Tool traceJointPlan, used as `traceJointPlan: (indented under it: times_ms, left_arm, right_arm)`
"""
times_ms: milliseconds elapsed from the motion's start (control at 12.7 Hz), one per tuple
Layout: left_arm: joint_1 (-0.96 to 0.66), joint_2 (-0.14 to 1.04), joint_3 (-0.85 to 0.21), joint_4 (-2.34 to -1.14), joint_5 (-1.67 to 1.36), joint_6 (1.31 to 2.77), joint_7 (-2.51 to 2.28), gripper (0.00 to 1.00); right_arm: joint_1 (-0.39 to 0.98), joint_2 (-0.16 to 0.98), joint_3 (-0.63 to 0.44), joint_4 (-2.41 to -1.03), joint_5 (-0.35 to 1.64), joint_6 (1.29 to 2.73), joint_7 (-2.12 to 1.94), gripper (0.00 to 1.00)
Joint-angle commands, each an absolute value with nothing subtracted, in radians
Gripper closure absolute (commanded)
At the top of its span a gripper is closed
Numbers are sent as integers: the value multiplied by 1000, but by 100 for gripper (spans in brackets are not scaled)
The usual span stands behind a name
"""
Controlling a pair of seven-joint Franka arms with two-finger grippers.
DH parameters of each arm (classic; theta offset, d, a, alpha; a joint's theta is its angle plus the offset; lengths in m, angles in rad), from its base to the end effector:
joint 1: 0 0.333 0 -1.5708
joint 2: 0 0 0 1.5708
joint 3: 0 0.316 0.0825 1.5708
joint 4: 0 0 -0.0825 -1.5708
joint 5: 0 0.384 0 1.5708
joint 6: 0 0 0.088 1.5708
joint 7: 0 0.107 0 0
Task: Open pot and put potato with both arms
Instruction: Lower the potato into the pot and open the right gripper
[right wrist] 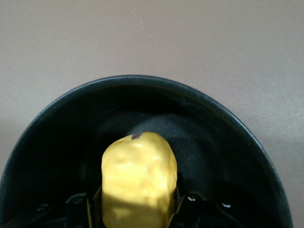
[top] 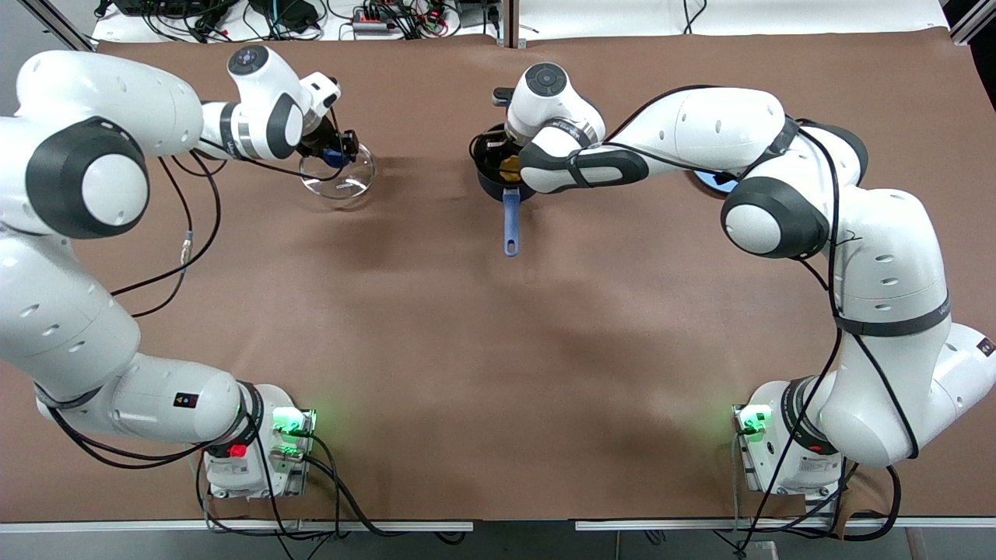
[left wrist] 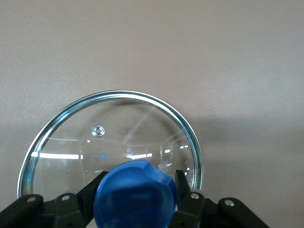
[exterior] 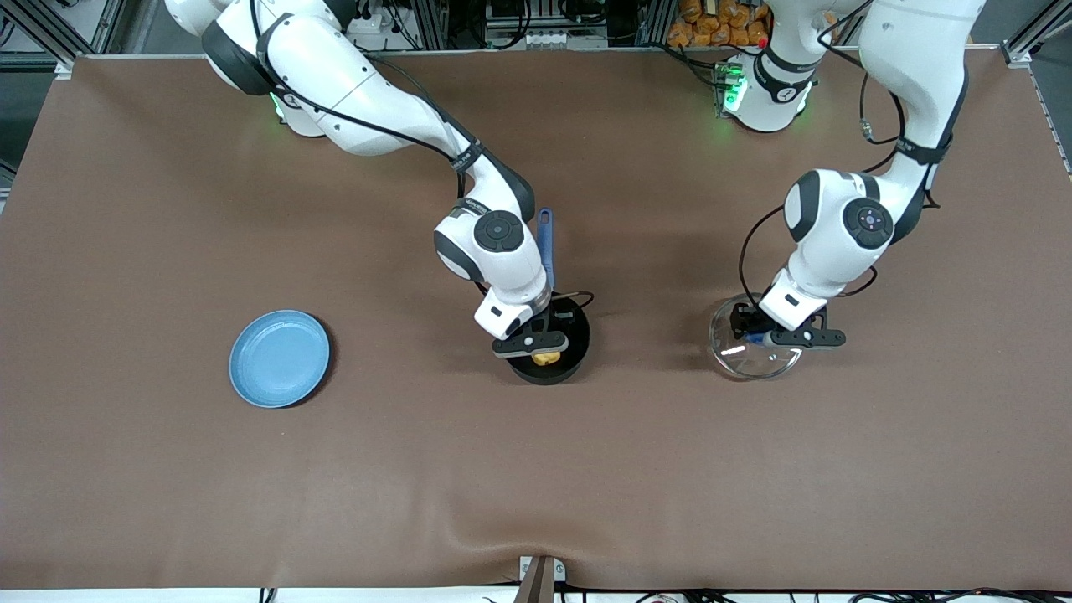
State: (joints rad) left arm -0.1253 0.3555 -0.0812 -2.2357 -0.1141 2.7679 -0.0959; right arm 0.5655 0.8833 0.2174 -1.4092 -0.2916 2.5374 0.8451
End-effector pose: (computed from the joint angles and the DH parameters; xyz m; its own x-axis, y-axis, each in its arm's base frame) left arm 0.5528 -0.1110 0.2269 0.9869 0.0080 0.1614 -0.0089 -0.9946 0.1036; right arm 0.5567 0.5060 0.2063 0.9756 0.0369 0.2164 0.0728 -0.9843 -0.1606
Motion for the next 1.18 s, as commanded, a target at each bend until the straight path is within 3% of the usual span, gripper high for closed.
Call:
traceJointPlan:
  times_ms: [0,158,236,315,552,709,788,867,1103]
  left_arm:
    - [-112,399,-91,-2224,-137,2824,-57,100]
    - [-113,410,-91,-2224,-135,2835,-57,100]
    - [-114,411,-91,-2221,-135,2835,-57,52]
    - [-115,411,-91,-2221,-132,2835,-57,23]
    - [-115,411,-91,-2221,-130,2835,-57,14]
    - [-117,410,-91,-2221,-130,2835,-57,14]
    - [-118,399,-91,-2223,-130,2832,-57,7]
    - [-123,379,-91,-2221,-130,2826,-66,0]
    - [-123,246,-89,-2220,-127,2670,-71,0]
  right_arm:
    - [569,887,212,-1376,-307,2526,861,0]
    - [558,852,212,-1385,-305,2513,853,0]
    - [557,823,215,-1388,-304,2466,851,0]
    - [557,798,221,-1382,-304,2397,851,0]
    - [557,689,225,-1387,-299,2246,845,0]
    - [519,594,227,-1390,-288,2125,816,0]
    - [499,545,226,-1390,-266,2049,810,0]
    - [453,504,227,-1390,-249,1975,792,0]
    - [344,395,225,-1391,-239,1821,567,0]
